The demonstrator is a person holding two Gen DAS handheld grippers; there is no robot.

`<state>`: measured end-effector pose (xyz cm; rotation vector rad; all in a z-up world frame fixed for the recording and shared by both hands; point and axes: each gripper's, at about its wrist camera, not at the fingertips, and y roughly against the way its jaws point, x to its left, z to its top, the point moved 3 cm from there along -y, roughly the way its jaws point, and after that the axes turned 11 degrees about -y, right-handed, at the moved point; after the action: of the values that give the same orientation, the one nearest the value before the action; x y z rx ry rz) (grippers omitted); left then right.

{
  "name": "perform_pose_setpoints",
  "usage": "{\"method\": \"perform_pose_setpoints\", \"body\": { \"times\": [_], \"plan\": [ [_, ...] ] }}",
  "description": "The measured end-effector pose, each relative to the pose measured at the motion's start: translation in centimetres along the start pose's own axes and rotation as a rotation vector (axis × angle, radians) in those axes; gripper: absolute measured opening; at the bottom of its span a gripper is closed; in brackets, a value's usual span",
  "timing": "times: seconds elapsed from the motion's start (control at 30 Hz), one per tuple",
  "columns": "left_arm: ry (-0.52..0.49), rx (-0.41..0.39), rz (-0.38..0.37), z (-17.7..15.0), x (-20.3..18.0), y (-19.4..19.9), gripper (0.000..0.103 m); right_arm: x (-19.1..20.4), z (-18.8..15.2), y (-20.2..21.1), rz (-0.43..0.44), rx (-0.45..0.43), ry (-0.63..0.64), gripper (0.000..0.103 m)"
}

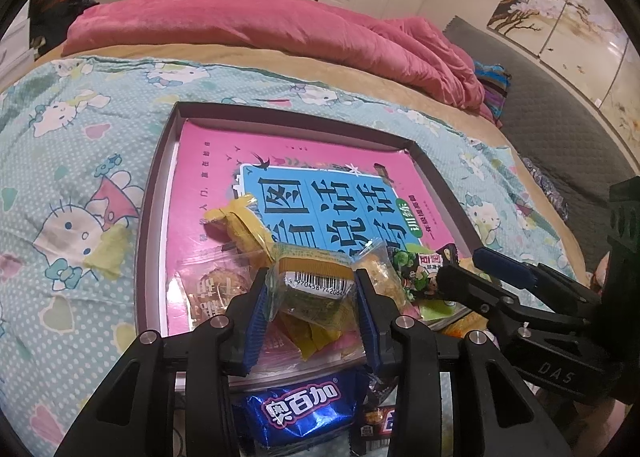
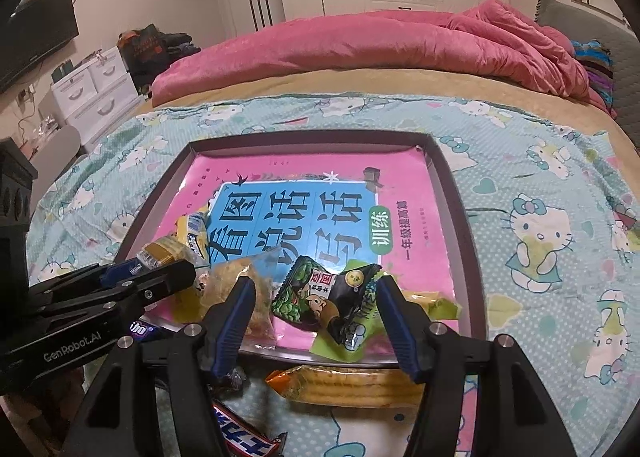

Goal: Organize snacks
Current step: 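Open the right tool to drop the pea bag in the tray while the left tool releases the cake bag, then withdraw both open tools from the tray toward the remaining snacks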

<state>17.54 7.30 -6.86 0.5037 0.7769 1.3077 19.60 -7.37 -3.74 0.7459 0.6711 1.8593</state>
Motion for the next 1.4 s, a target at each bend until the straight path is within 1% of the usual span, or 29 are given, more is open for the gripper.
{"method": "perform_pose_setpoints", "body": {
  "times": [0.03,0.17,0.33,0.53,0.67,0.83,0.87,0.93,1.0,1.07,1.13,1.23,1.33,1.4],
  "plan": [
    [0.000,-0.001,0.001,0.0,0.0,0.0,0.042,-0.1,0.0,0.1,-0.001,-0.002,-0.001,0.062],
    [0.007,-0.004,-0.004,0.0,0.3,0.2,0.048,-0.5,0.2,0.5,-0.004,-0.011,-0.012,0.062],
    [0.011,-0.005,-0.003,-0.1,0.4,0.3,0.050,-1.2,0.2,0.8,-0.012,-0.013,-0.029,0.062],
    [0.018,-0.016,-0.011,0.1,0.5,0.8,0.056,-1.8,0.4,1.3,-0.020,-0.027,-0.044,0.062],
    [0.019,-0.034,-0.013,0.2,0.5,1.4,0.062,-2.0,0.5,1.6,-0.019,-0.037,-0.050,0.063],
    [0.027,-0.076,-0.014,0.7,0.8,2.5,0.065,-1.8,0.4,2.0,-0.017,-0.049,-0.046,0.063],
    [0.028,-0.082,-0.016,0.8,0.9,2.6,0.069,-1.8,0.4,2.0,-0.019,-0.050,-0.046,0.063],
    [0.031,-0.091,-0.010,0.9,1.0,3.0,0.071,-1.9,0.5,2.2,-0.020,-0.060,-0.047,0.063],
    [0.033,-0.097,-0.005,1.0,1.1,3.4,0.073,-1.9,0.5,2.3,-0.019,-0.064,-0.049,0.067],
    [0.036,-0.108,0.020,1.0,1.2,3.8,0.074,-2.0,0.6,2.6,-0.021,-0.076,-0.051,0.070],
    [0.039,-0.114,0.031,1.0,1.4,4.0,0.075,-2.1,0.7,2.8,-0.022,-0.083,-0.057,0.070],
    [0.049,-0.109,0.028,0.9,1.7,4.2,0.075,-2.3,0.7,3.0,-0.023,-0.091,-0.062,0.070],
    [0.059,-0.110,0.048,0.7,1.9,4.5,0.075,-2.3,0.8,3.3,-0.018,-0.097,-0.062,0.071],
    [0.070,-0.114,0.054,0.7,2.2,4.8,0.077,-2.2,0.7,3.5,-0.013,-0.103,-0.058,0.072]
  ]
}}
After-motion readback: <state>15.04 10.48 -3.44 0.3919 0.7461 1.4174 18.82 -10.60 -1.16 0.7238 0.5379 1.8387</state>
